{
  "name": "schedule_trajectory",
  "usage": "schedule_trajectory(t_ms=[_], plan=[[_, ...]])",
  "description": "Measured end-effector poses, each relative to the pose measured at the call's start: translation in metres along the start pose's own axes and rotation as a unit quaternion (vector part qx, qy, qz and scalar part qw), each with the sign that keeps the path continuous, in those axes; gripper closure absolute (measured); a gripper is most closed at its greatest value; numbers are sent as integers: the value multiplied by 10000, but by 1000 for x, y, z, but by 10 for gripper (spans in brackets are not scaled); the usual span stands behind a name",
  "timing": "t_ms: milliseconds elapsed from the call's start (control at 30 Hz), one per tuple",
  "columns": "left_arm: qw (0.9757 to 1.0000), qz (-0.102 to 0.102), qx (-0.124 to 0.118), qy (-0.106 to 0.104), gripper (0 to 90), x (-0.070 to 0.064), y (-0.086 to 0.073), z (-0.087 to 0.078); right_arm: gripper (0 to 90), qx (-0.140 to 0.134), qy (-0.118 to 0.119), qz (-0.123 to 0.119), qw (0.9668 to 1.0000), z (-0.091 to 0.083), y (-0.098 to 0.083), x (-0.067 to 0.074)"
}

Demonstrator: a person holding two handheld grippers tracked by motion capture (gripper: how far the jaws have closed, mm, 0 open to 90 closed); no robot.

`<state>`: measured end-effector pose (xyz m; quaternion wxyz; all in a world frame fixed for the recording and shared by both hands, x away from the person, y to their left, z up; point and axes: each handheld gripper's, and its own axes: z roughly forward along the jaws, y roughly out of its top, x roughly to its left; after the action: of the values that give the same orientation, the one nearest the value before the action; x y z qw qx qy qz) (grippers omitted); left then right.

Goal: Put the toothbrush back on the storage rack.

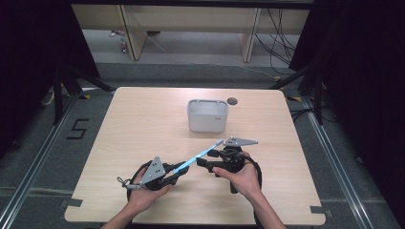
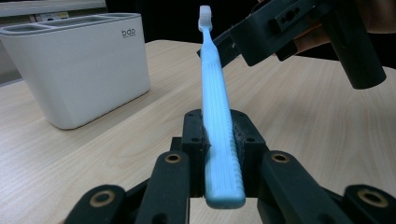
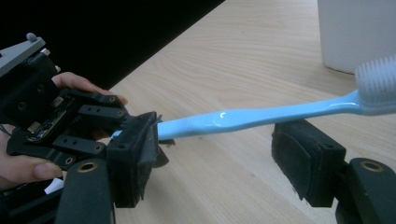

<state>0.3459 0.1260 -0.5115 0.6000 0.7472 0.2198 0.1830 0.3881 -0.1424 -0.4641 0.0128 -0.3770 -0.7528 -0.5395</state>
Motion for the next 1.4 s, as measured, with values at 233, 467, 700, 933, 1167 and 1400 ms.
schedule_trajectory(t_ms=[233,467,700,933,1167,1400], plan=[[10000,0,-11,9,777,0,0,1,328,-38,-1,140,9999,1,2,0],[10000,-33,-42,-15,776,-1,-2,5,360,-190,-9,206,9996,4,4,-1],[9999,-44,136,-4,776,-3,-1,7,479,-320,44,329,9989,4,6,-3],[9995,-74,287,-92,773,-7,-1,13,733,-697,356,348,9963,-1,9,-2],[9979,-120,560,-298,600,-10,0,18,854,-930,491,226,9942,-9,17,6],[9984,-120,460,-289,562,-10,5,11,854,-919,134,-113,9956,-18,24,8]])
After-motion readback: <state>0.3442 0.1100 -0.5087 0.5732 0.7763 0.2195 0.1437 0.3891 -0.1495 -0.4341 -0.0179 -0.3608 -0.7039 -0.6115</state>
